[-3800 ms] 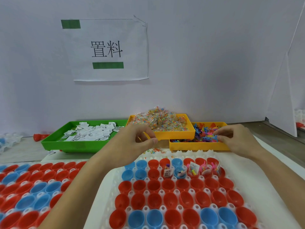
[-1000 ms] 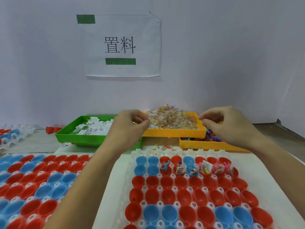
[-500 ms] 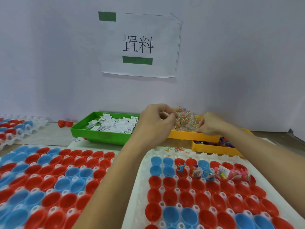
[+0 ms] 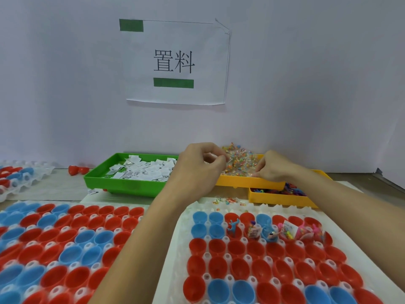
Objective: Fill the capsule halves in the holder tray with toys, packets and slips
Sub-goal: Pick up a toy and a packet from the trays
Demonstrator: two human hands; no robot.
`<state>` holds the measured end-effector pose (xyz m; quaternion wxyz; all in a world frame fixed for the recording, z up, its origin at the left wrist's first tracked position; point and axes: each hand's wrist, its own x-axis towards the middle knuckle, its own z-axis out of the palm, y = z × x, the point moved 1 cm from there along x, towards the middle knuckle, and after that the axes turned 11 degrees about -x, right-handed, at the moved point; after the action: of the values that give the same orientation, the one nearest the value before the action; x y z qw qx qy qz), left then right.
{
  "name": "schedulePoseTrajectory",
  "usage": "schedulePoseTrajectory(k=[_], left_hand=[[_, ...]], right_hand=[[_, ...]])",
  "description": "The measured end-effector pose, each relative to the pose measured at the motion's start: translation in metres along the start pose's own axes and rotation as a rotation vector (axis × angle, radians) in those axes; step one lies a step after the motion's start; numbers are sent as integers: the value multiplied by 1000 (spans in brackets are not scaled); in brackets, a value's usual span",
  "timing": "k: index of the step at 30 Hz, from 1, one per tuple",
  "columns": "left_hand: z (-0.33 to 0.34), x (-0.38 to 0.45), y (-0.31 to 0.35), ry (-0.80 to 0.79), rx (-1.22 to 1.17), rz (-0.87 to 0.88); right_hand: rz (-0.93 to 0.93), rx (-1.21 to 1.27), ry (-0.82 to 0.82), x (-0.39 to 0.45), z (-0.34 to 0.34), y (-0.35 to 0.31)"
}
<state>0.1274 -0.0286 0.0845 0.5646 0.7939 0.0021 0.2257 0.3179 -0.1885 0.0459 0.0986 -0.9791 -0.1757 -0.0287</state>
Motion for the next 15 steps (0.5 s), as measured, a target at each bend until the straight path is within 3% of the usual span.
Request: schedulePoseTrajectory(k=[4,12,15], left_hand=[[-1,0,-3,-7,-3,-9],[5,0,-4,-35,1,16],[9,-1,-3,-65,9,29]], right_hand=[[23,86,4,4,1,-2],[-6,316,266,-15,-9,16],[-76,417,292,-40,-19,18]])
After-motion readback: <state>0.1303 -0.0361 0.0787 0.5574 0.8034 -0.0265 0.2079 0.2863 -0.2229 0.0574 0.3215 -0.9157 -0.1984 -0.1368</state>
